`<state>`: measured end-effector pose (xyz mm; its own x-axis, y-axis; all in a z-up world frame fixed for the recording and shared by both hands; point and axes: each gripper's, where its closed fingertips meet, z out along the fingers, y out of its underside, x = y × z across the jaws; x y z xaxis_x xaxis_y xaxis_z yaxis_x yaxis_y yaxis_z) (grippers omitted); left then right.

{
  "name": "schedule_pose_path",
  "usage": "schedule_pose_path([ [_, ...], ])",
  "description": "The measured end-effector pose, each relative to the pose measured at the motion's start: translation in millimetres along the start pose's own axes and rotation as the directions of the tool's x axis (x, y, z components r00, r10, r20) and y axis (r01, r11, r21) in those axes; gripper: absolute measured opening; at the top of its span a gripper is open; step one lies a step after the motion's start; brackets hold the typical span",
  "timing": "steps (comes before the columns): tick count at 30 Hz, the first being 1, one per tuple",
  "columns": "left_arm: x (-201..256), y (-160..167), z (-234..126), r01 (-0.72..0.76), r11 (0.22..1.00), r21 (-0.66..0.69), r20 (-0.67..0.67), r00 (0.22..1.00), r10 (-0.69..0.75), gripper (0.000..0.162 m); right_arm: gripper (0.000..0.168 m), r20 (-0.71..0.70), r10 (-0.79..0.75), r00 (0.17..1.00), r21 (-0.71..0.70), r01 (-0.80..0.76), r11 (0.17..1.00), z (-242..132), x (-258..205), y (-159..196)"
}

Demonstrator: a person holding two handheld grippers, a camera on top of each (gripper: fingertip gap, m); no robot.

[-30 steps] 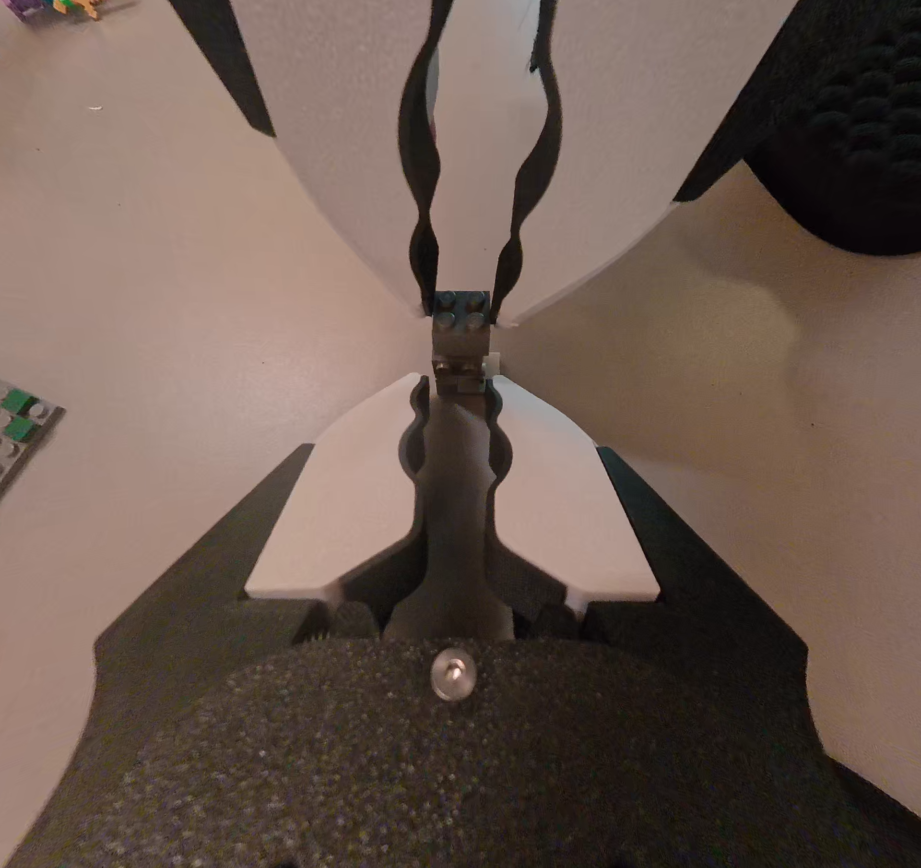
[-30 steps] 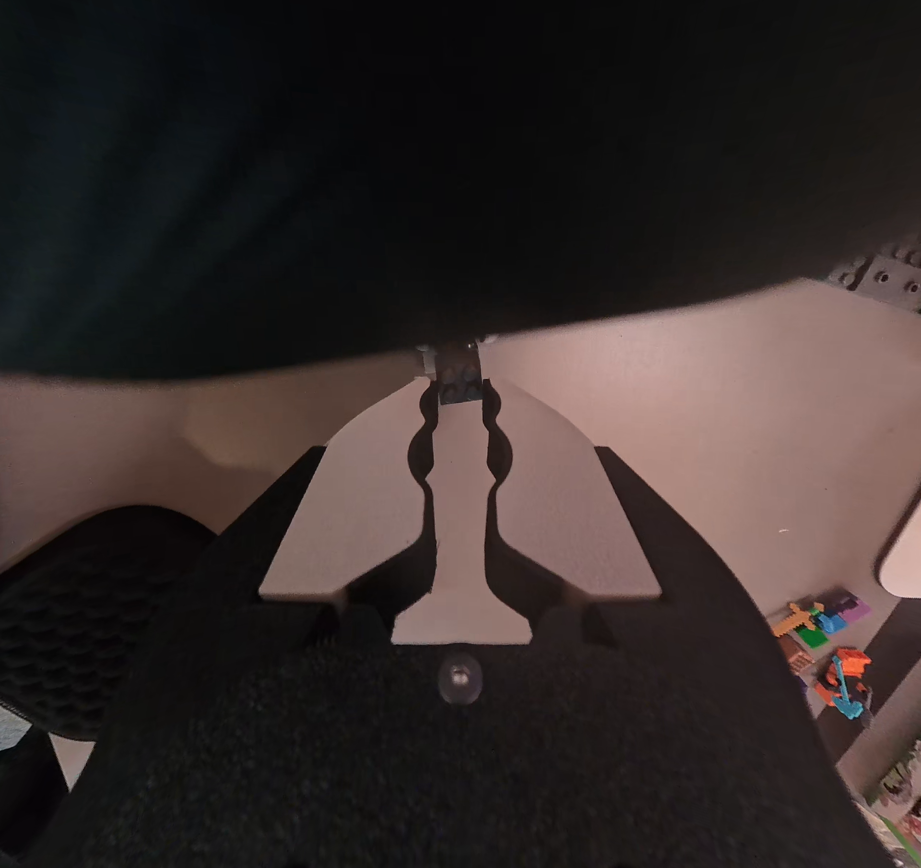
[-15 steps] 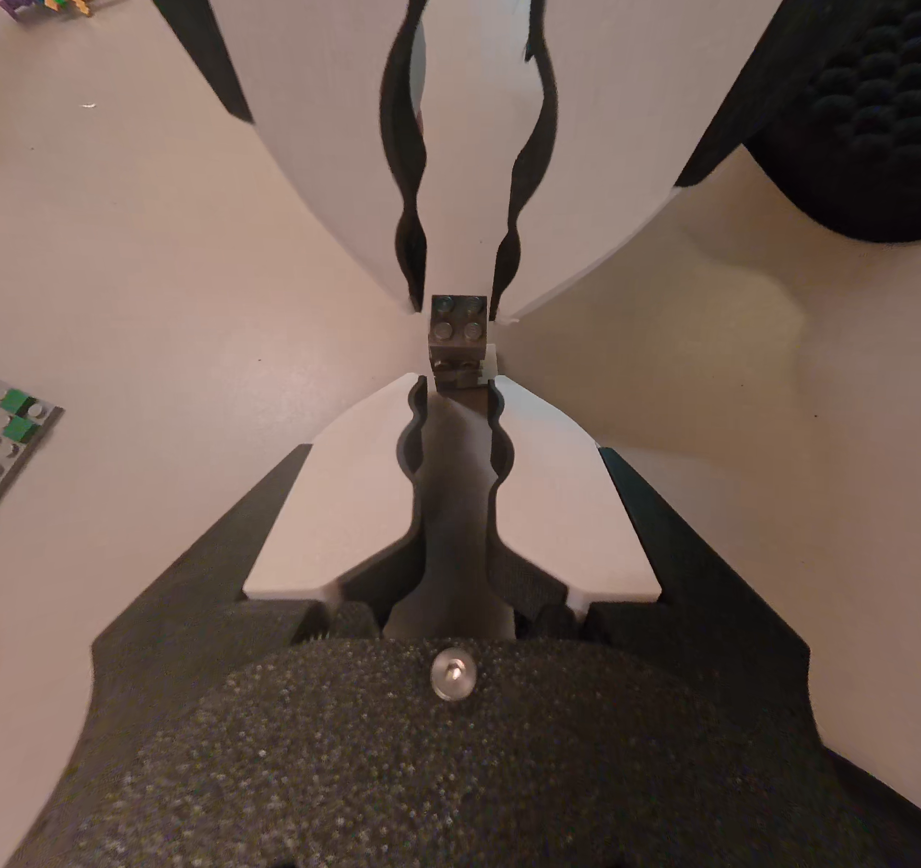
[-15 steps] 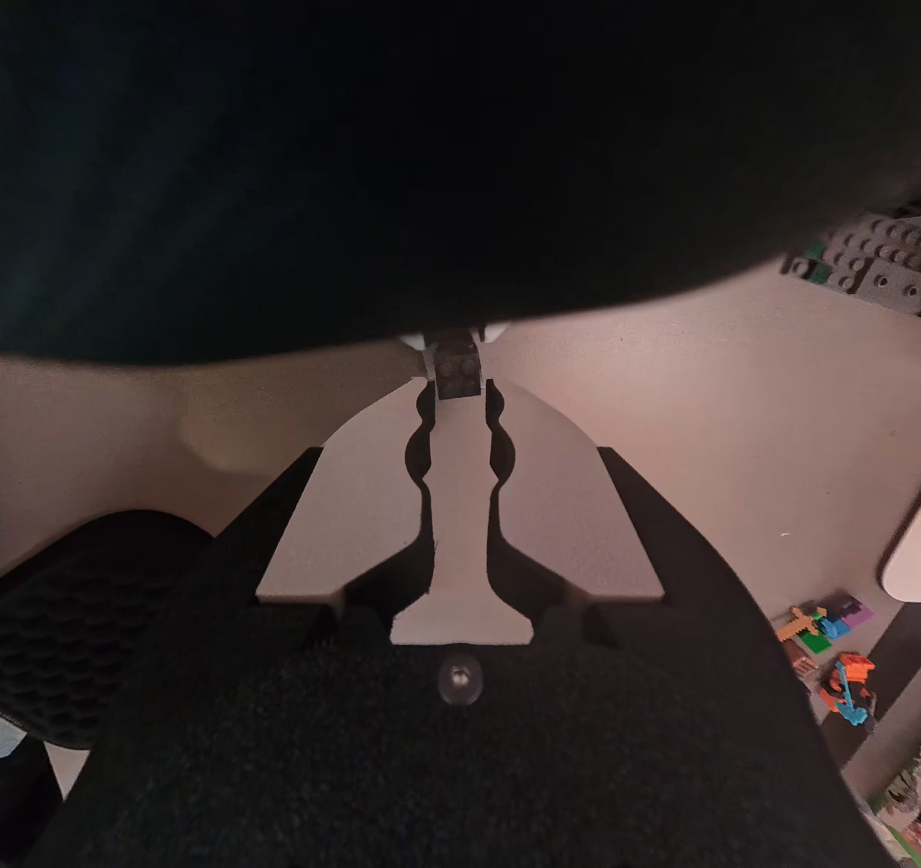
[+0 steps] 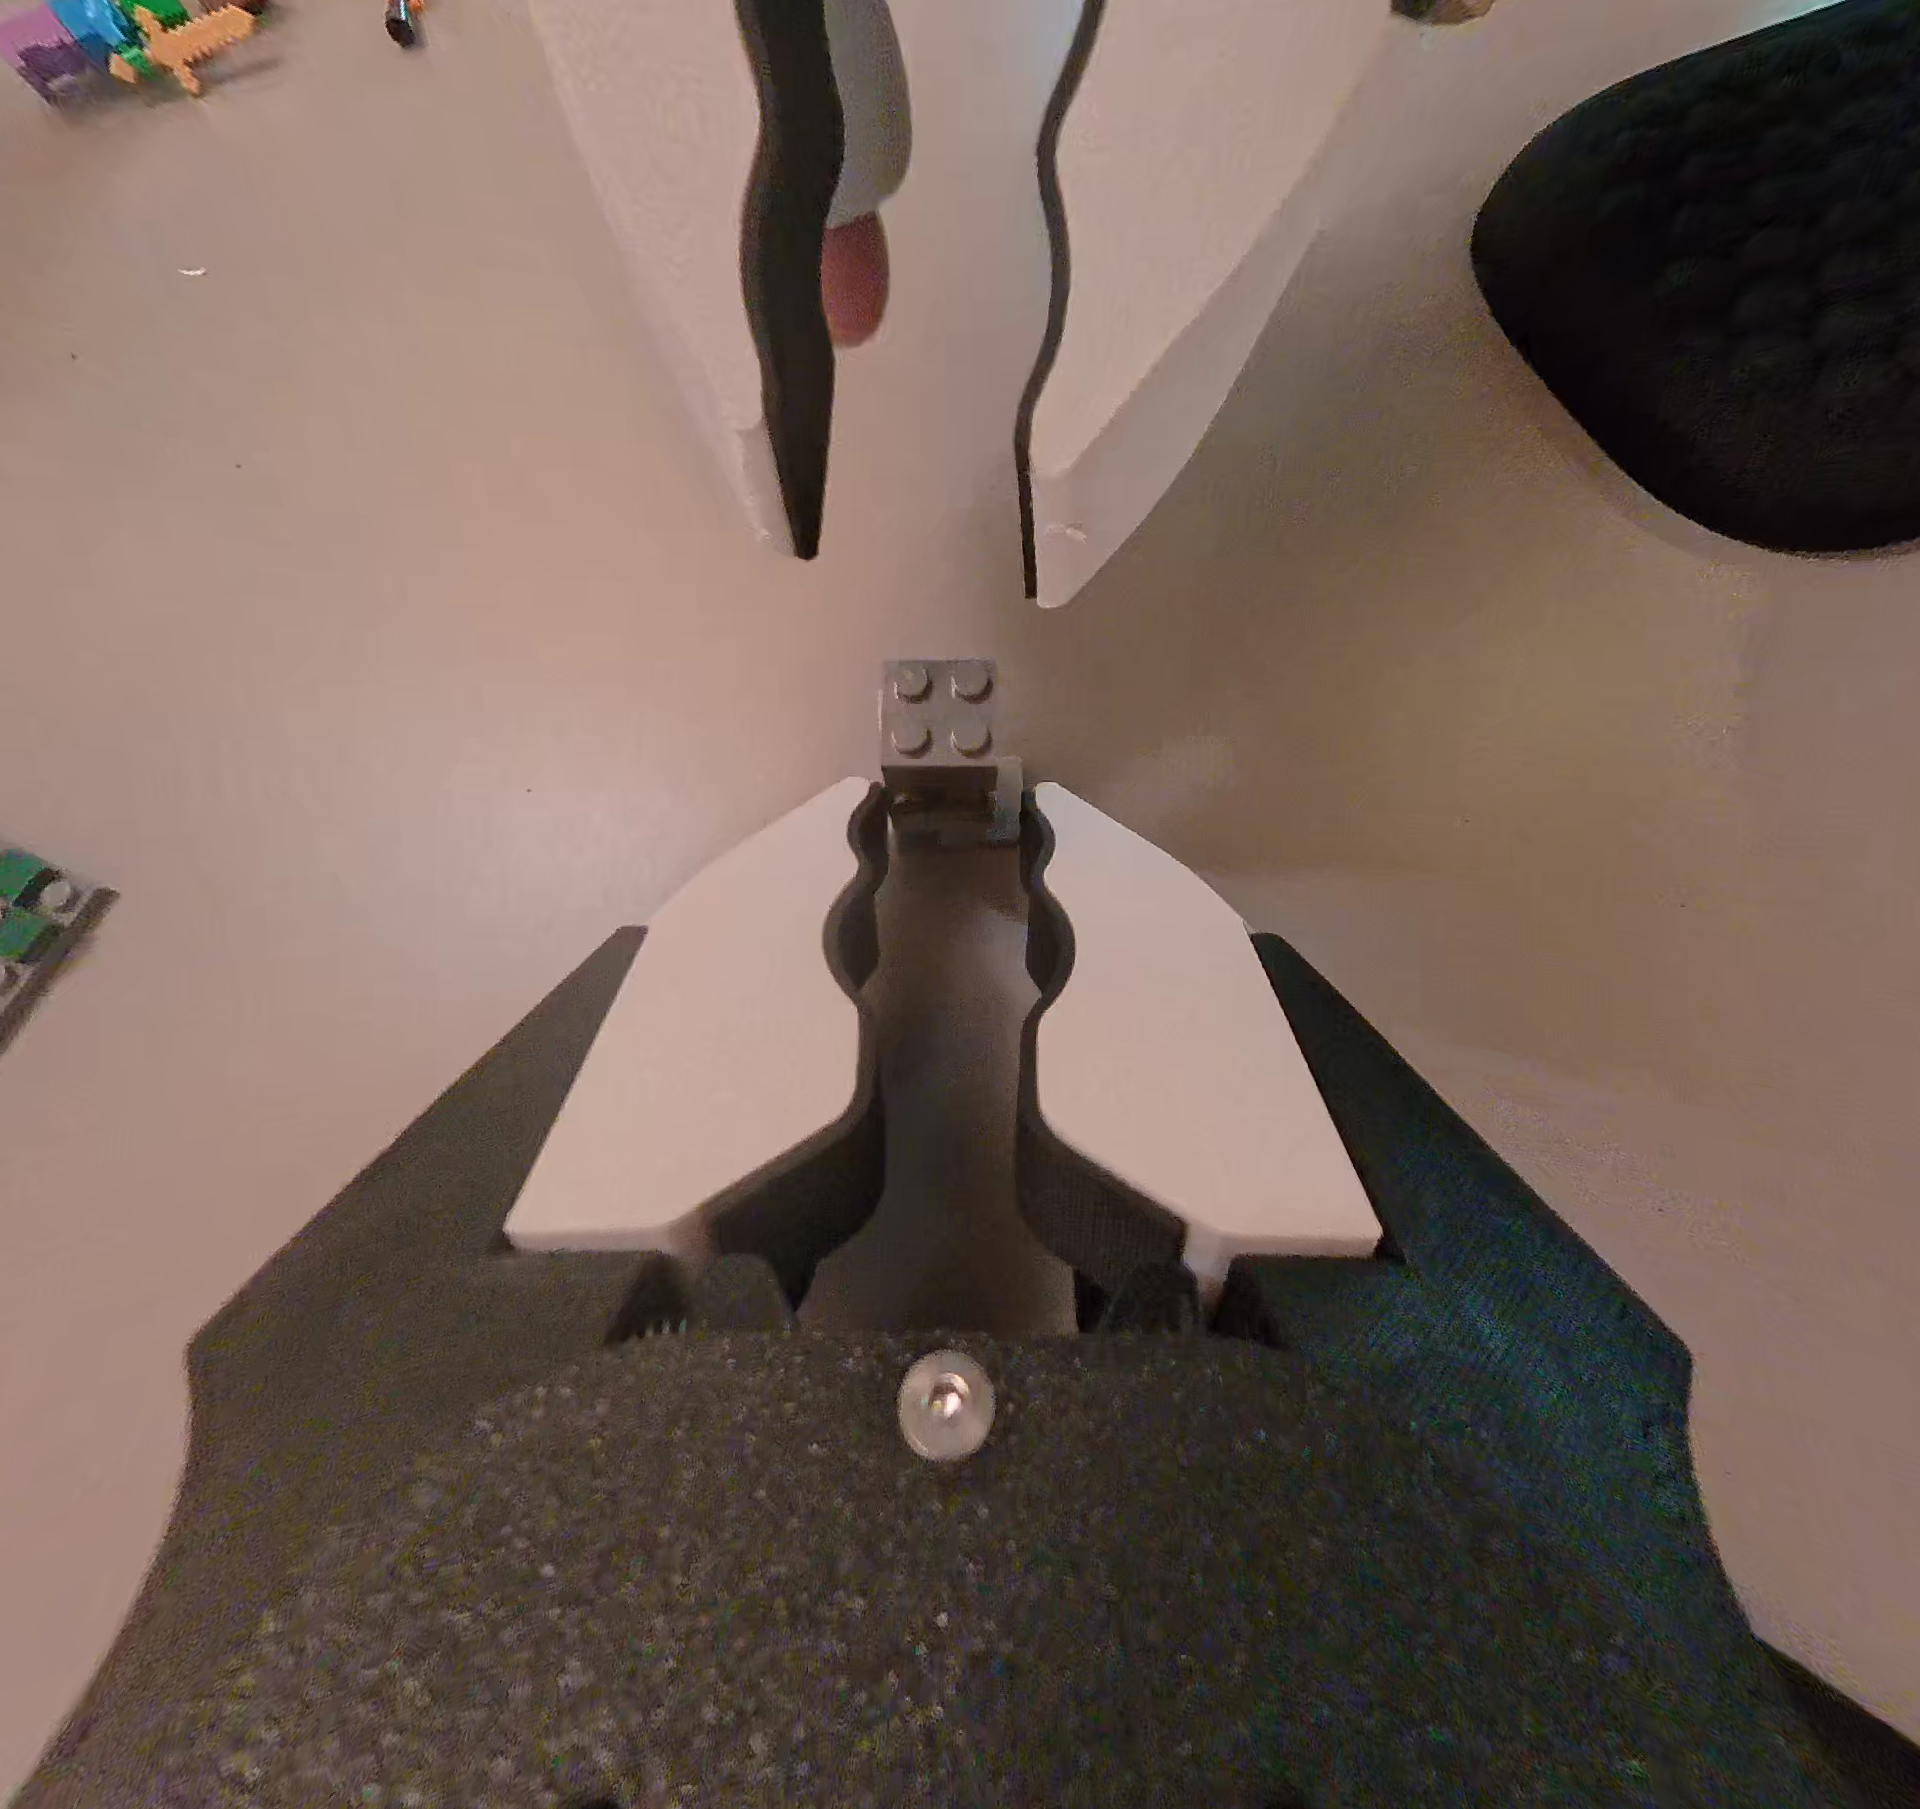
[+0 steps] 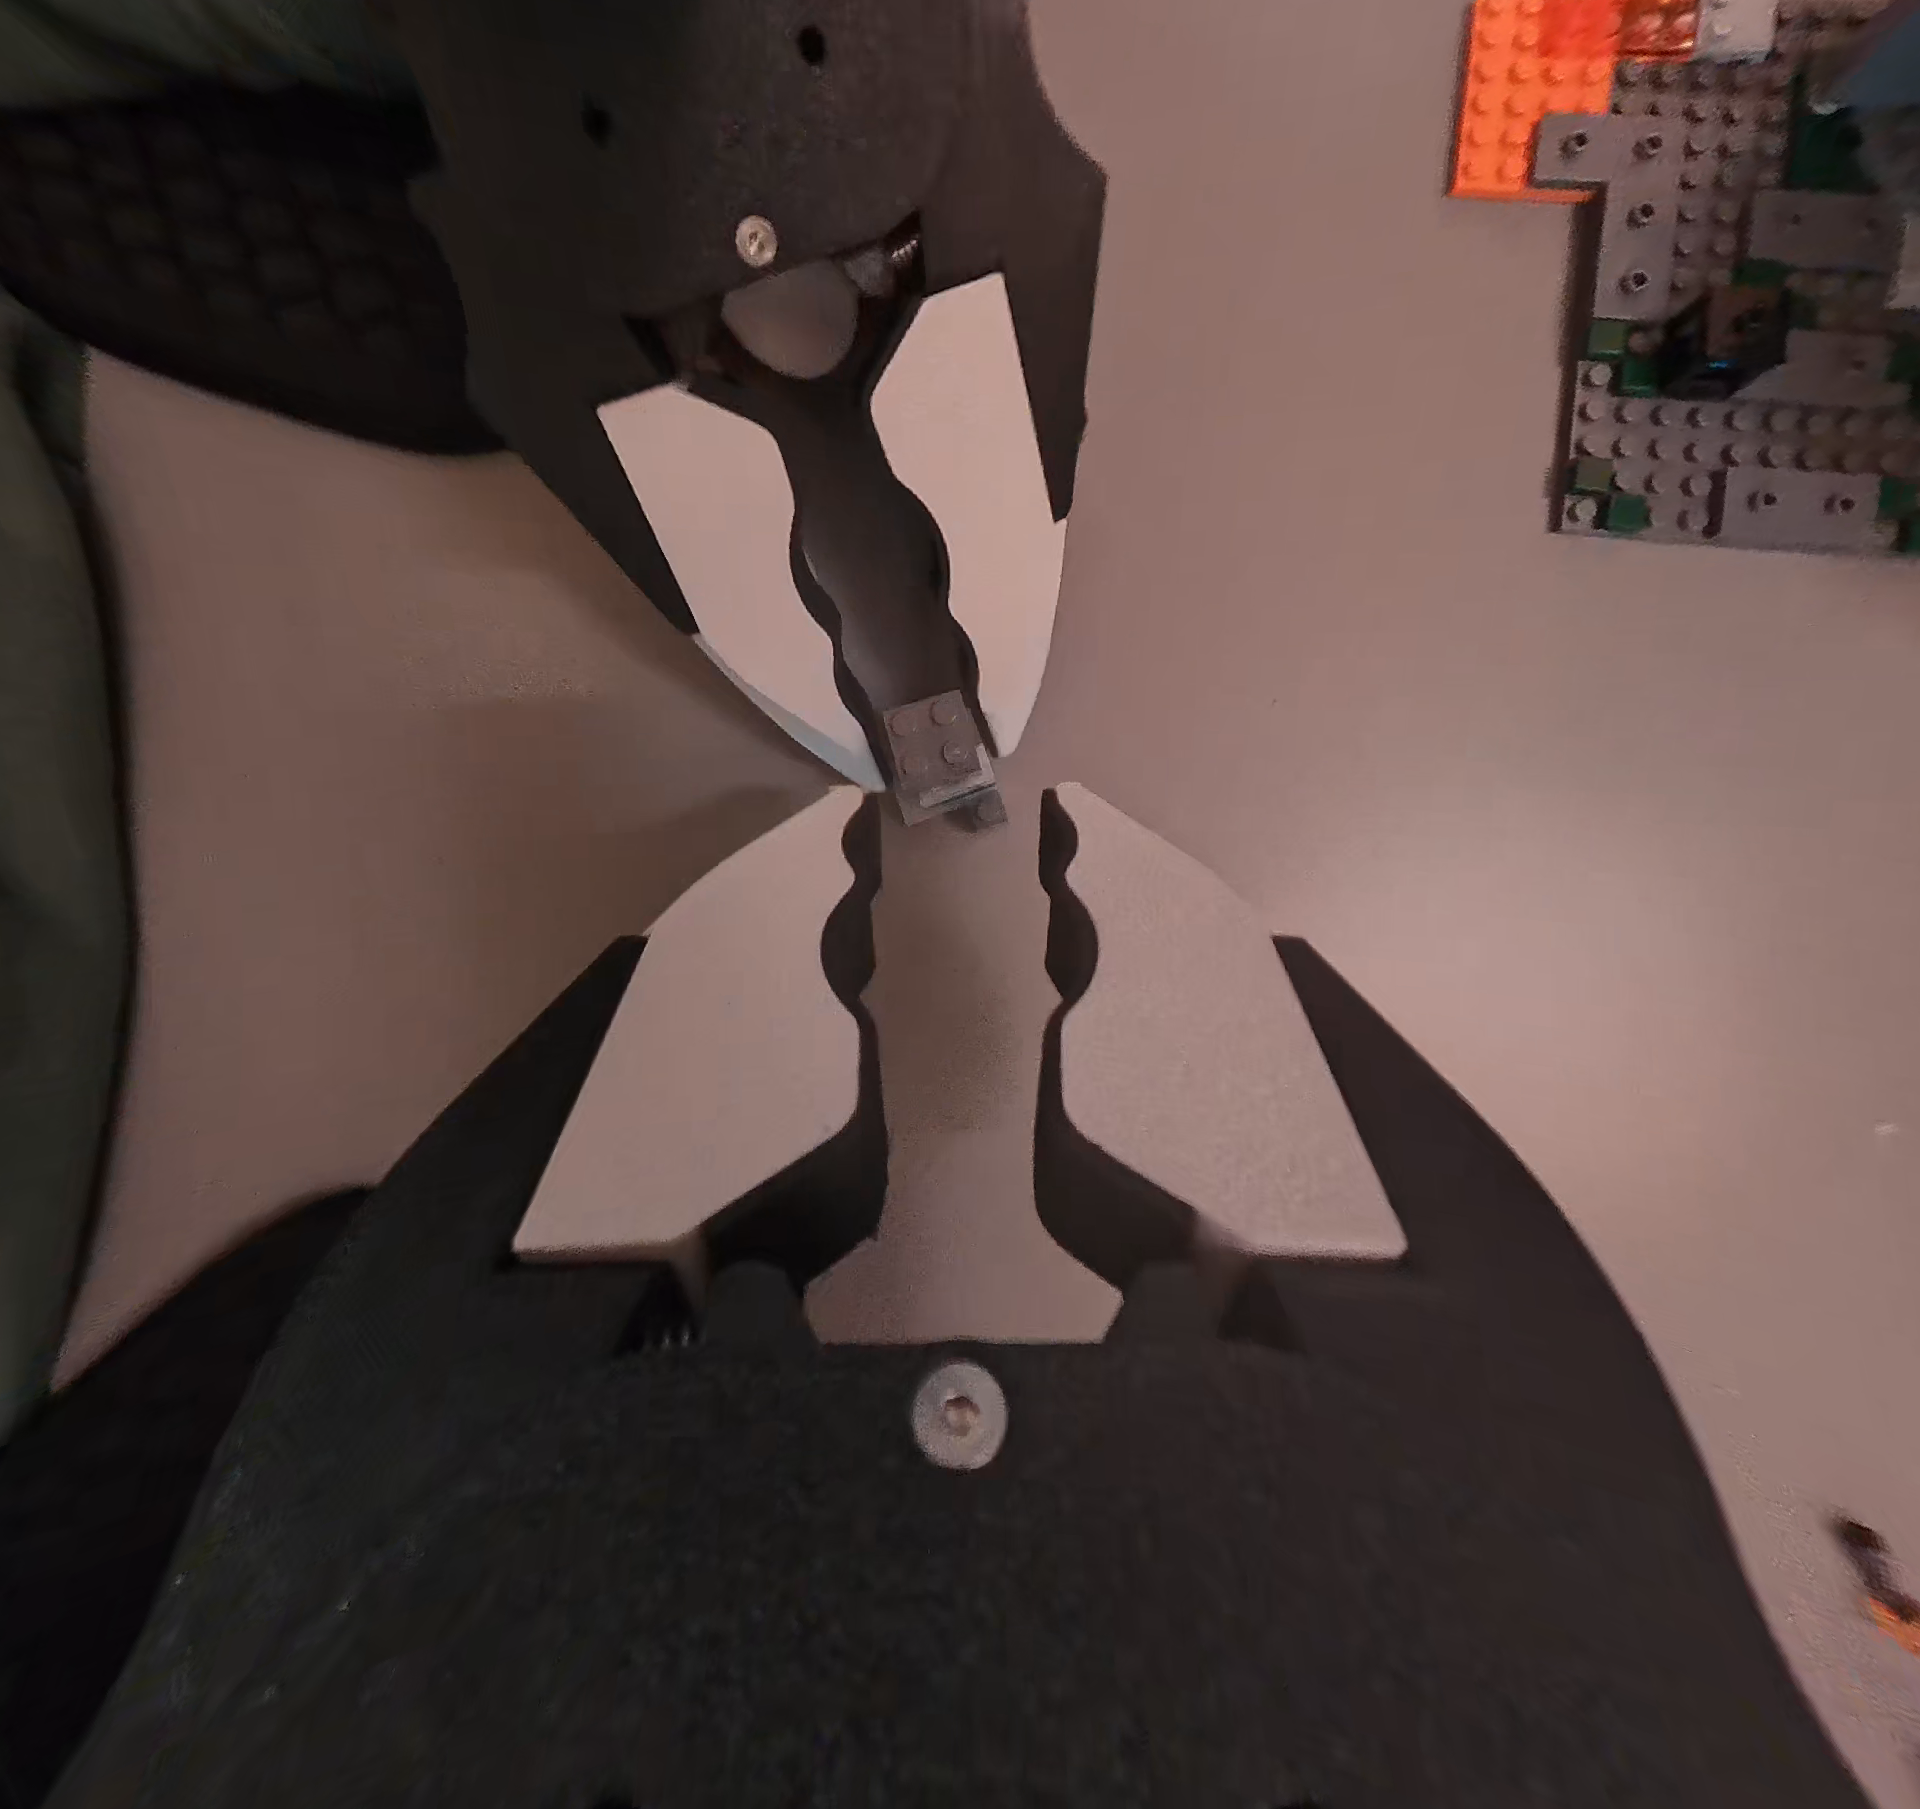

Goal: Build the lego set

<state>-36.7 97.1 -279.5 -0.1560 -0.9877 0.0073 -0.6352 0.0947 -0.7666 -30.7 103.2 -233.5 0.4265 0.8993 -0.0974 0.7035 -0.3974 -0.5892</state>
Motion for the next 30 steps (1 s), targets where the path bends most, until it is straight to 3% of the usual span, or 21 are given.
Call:
schedule_pose_path([
  [4,1.7,-2.1,3.5,-0.011,1.000,0.001,-0.023,1.000,0.011,0.019,0.029,0.025,0.057,0.998,0.096,-0.059,0.994,1.6,-1.1,1.9],
  [11,3.4,-4.8,7.0,-0.074,0.997,0.008,-0.107,0.991,0.075,0.019,0.029,0.002,0.047,0.999,0.131,-0.047,0.990,5.5,-7.5,4.4],
  [21,7.6,-3.0,4.9,-0.116,0.993,0.017,-0.163,0.980,0.117,0.019,0.016,-0.035,-0.028,0.999,0.109,0.032,0.994,12.6,-5.6,7.2],
  [30,7.3,-3.0,5.0,-0.111,0.994,0.018,-0.160,0.981,0.112,0.019,0.016,-0.042,-0.039,0.998,0.088,0.042,0.995,11.8,-7.3,8.6],
])
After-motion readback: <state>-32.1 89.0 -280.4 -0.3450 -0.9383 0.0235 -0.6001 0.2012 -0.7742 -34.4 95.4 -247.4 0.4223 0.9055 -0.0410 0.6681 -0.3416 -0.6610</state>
